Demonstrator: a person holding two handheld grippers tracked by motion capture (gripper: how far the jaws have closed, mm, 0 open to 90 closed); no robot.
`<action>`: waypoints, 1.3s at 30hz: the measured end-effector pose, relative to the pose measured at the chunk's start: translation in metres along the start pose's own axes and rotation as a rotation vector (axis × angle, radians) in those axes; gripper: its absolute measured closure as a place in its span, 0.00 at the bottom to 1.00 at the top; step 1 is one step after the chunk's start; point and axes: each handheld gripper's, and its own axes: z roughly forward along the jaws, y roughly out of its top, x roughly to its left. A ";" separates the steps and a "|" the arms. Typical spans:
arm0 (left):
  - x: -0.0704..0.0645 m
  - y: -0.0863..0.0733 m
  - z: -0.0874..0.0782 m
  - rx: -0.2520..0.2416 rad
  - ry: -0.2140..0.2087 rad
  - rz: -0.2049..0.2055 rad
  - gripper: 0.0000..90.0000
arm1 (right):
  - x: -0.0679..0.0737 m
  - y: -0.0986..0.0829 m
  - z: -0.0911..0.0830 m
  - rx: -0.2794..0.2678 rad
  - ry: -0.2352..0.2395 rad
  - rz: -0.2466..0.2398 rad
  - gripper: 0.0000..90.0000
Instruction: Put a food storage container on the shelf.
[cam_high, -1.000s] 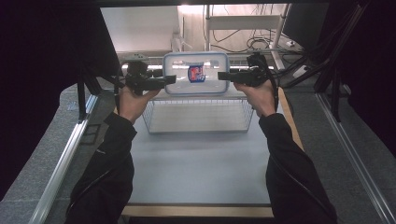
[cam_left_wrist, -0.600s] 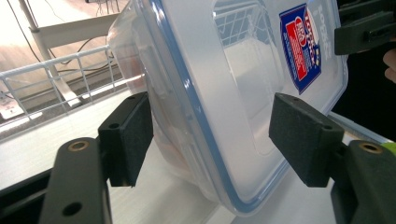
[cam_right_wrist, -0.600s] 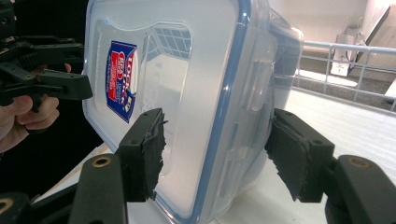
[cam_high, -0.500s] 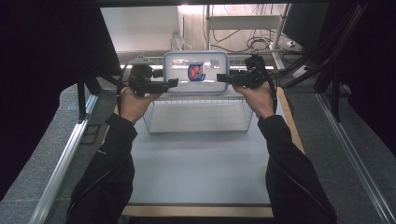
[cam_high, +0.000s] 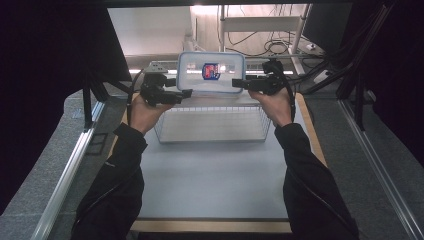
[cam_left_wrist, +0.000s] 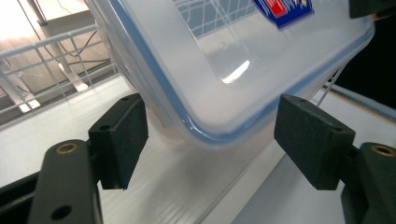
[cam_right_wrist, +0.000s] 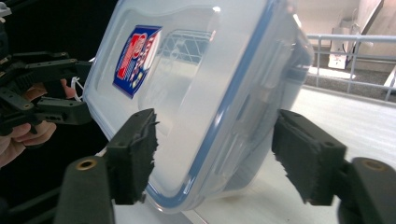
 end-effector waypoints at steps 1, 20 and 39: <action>-0.002 -0.001 0.003 0.022 0.025 0.019 0.31 | 0.000 -0.001 0.002 0.006 -0.004 0.007 0.28; -0.007 0.000 0.005 0.014 0.020 0.038 0.30 | -0.025 -0.006 -0.004 0.046 0.140 0.136 0.12; -0.002 -0.002 0.002 -0.010 -0.008 0.009 0.27 | -0.016 -0.014 -0.019 0.065 0.182 0.077 0.08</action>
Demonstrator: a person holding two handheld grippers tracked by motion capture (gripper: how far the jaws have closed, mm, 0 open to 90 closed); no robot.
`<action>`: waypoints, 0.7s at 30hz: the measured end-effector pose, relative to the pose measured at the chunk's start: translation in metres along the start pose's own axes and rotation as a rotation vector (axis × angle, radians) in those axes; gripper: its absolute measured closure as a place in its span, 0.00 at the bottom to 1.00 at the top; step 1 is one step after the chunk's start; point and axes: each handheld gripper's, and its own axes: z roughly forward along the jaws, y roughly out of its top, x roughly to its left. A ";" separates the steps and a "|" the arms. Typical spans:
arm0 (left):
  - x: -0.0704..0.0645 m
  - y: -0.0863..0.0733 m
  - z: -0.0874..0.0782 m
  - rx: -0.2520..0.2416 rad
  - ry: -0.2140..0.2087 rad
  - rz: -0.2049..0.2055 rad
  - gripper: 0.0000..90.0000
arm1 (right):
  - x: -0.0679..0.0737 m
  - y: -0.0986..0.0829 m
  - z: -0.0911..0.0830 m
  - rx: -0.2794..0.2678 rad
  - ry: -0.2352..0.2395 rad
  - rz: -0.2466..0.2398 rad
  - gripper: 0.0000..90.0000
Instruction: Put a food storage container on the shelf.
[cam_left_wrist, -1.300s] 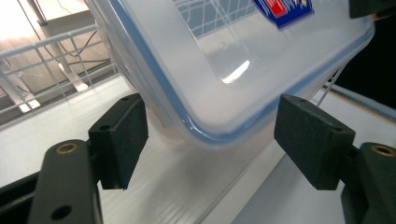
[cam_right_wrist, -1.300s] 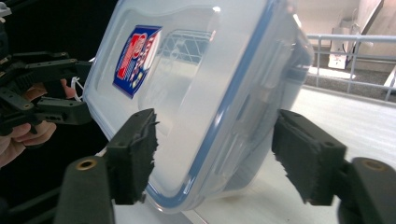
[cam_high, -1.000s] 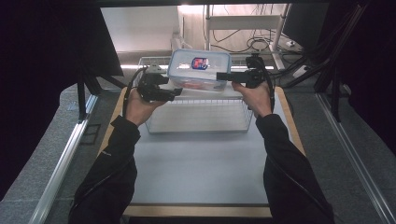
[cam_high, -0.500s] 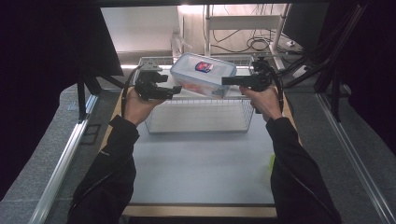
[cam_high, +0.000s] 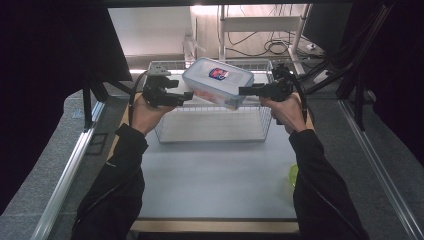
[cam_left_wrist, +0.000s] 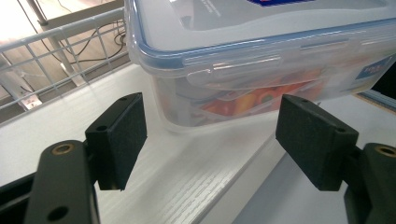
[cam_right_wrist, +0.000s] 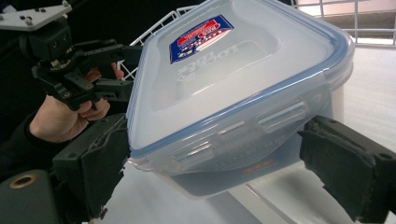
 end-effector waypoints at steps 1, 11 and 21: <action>0.000 0.000 0.000 0.000 0.002 0.002 0.27 | 0.001 0.000 0.000 0.011 -0.005 -0.008 0.07; 0.000 0.001 0.003 0.000 0.015 -0.004 0.28 | 0.025 -0.014 -0.014 0.032 -0.133 -0.131 0.27; 0.000 0.006 0.008 0.022 0.043 -0.003 0.30 | 0.045 -0.022 0.003 0.054 -0.258 -0.226 0.42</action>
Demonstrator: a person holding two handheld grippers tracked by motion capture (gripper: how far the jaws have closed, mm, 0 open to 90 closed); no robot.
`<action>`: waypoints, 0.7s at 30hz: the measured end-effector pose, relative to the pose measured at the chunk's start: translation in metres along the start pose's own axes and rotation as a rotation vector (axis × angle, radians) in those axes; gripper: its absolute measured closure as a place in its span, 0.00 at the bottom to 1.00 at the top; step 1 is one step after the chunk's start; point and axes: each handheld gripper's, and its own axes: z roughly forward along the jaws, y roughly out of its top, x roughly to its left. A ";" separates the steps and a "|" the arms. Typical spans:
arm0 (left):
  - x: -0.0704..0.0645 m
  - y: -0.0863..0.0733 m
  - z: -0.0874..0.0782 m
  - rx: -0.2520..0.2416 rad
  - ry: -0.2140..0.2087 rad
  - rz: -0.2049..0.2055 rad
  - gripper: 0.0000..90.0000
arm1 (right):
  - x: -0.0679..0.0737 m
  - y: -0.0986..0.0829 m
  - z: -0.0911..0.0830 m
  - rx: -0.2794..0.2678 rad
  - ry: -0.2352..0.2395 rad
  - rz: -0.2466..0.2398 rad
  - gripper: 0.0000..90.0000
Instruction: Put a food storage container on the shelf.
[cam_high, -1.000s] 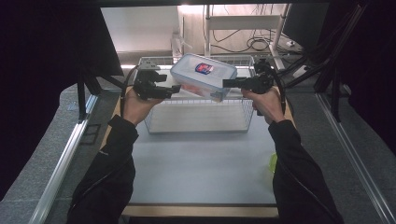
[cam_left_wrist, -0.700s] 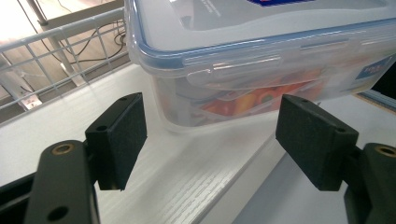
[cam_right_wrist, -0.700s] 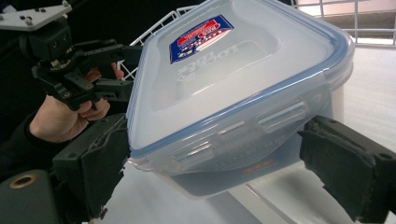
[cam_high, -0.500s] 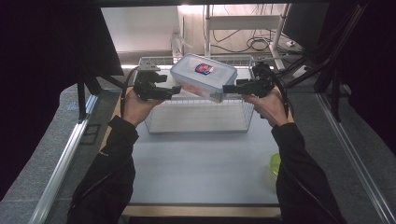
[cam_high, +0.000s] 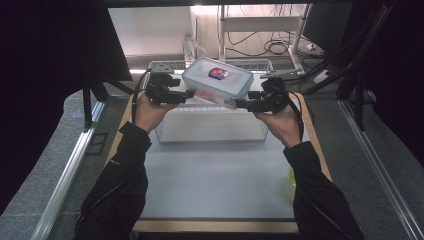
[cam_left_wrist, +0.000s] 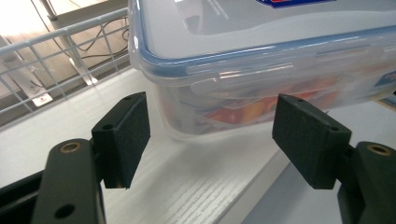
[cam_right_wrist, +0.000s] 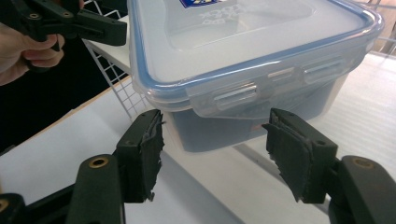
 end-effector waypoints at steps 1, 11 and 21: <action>0.001 0.000 0.000 0.002 0.001 0.001 0.30 | 0.000 0.001 0.002 -0.003 -0.005 0.008 0.43; 0.007 -0.004 -0.005 0.001 0.010 -0.022 0.33 | -0.007 0.010 0.015 -0.024 -0.083 0.034 0.53; 0.011 -0.005 -0.006 0.002 0.031 -0.064 0.60 | -0.013 0.015 0.032 -0.029 -0.107 0.029 0.71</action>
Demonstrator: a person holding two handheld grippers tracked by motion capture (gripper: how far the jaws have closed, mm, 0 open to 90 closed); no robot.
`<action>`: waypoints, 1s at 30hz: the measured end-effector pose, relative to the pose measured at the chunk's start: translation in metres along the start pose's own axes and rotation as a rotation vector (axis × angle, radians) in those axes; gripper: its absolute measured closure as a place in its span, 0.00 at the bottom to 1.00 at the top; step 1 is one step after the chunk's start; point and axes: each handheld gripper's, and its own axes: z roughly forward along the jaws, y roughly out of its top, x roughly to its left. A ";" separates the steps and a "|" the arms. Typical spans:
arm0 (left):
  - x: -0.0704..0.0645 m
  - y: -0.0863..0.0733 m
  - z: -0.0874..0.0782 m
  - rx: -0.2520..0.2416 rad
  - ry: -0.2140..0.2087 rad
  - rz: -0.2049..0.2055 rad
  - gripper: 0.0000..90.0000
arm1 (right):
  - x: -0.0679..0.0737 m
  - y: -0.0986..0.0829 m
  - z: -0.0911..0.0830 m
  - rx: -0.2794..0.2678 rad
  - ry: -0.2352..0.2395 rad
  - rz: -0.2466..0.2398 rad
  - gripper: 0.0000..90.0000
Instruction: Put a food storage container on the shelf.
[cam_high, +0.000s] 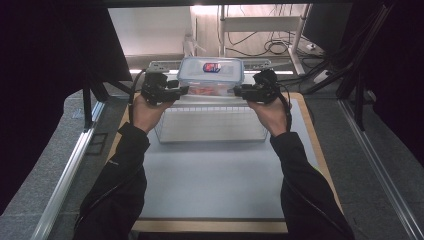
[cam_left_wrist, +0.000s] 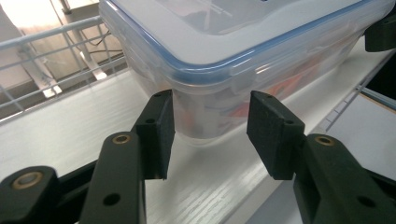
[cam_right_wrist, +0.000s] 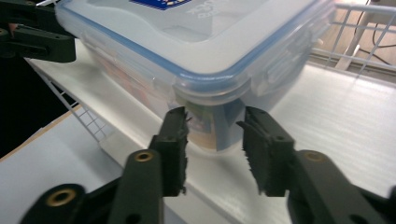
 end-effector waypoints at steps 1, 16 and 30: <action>0.001 0.000 0.000 -0.002 -0.006 -0.003 0.60 | -0.001 0.001 0.001 -0.003 -0.002 0.007 0.71; -0.011 -0.018 -0.019 -0.049 -0.027 0.001 0.38 | 0.007 -0.009 -0.009 -0.028 0.022 -0.060 0.59; -0.053 -0.086 -0.046 -0.032 -0.088 0.064 0.13 | 0.034 -0.050 -0.034 -0.025 0.083 -0.171 0.14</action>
